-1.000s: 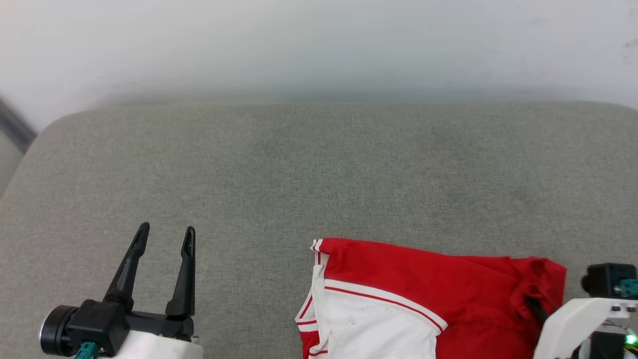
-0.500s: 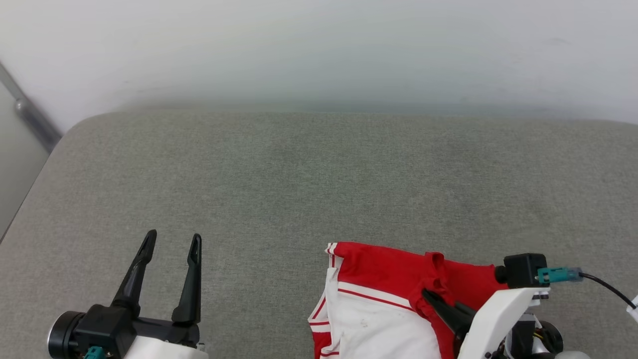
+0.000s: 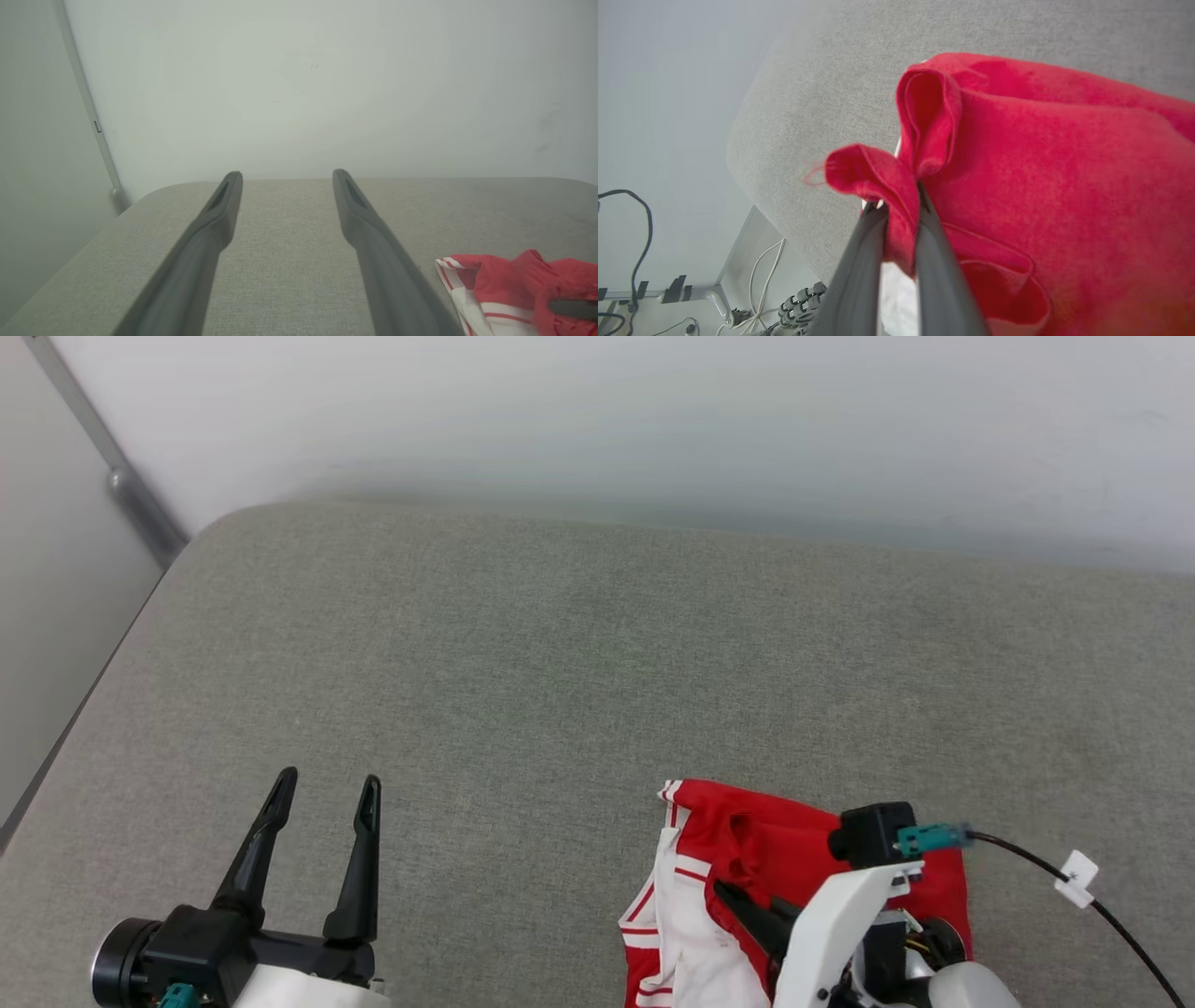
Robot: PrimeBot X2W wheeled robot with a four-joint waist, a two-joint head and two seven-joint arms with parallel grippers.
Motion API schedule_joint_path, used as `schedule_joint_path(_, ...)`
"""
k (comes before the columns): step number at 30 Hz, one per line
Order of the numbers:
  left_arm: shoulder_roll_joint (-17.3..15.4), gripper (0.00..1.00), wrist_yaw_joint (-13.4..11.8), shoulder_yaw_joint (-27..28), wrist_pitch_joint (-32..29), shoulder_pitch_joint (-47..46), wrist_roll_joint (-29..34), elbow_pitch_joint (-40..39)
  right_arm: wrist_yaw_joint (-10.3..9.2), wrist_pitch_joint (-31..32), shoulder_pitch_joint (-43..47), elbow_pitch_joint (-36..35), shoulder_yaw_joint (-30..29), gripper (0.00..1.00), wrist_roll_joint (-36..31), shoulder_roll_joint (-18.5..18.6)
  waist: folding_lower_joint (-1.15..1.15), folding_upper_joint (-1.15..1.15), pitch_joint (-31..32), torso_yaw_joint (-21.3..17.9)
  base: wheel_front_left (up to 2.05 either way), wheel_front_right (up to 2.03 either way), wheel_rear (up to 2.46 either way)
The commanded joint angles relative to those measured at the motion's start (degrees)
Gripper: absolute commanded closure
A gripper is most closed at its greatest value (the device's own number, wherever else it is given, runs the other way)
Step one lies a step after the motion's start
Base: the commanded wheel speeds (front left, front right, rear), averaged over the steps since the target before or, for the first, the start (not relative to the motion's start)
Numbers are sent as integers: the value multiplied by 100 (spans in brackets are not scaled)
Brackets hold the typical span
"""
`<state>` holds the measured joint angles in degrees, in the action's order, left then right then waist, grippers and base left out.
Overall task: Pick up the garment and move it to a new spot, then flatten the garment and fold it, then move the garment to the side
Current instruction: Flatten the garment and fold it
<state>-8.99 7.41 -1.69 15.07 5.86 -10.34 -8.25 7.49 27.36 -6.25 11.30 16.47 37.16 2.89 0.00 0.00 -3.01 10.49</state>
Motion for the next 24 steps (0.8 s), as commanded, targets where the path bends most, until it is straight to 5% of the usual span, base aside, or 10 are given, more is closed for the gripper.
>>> schedule_joint_path(1, -18, 0, 5, -1, 12, -43, -25, 3, 0, -58, -134, 98, 119, 68, -191, -5, 0, 0, -38, 37, 0, 0, 0)
schedule_joint_path(2, -16, 0, 5, 0, 12, -51, -28, 3, 0, -68, -194, 160, 227, 0, -351, -6, 0, 0, -51, 48, 0, 0, 0)
schedule_joint_path(10, -42, 0, 5, 55, 12, -74, -5, 10, -1, -61, -408, -74, 915, 0, -217, 7, 0, 0, -65, -31, 0, 0, 0)
schedule_joint_path(16, -25, 0, 5, 64, 12, -109, 7, -9, 0, -182, -713, -192, 502, 0, -987, -1, 0, 0, -51, -226, 0, 0, 0)
schedule_joint_path(24, 125, 0, 5, 160, 12, -188, -224, -76, -1, -1007, -1065, -683, 275, 0, -1981, 912, 0, 0, -81, -548, 0, 0, 0)
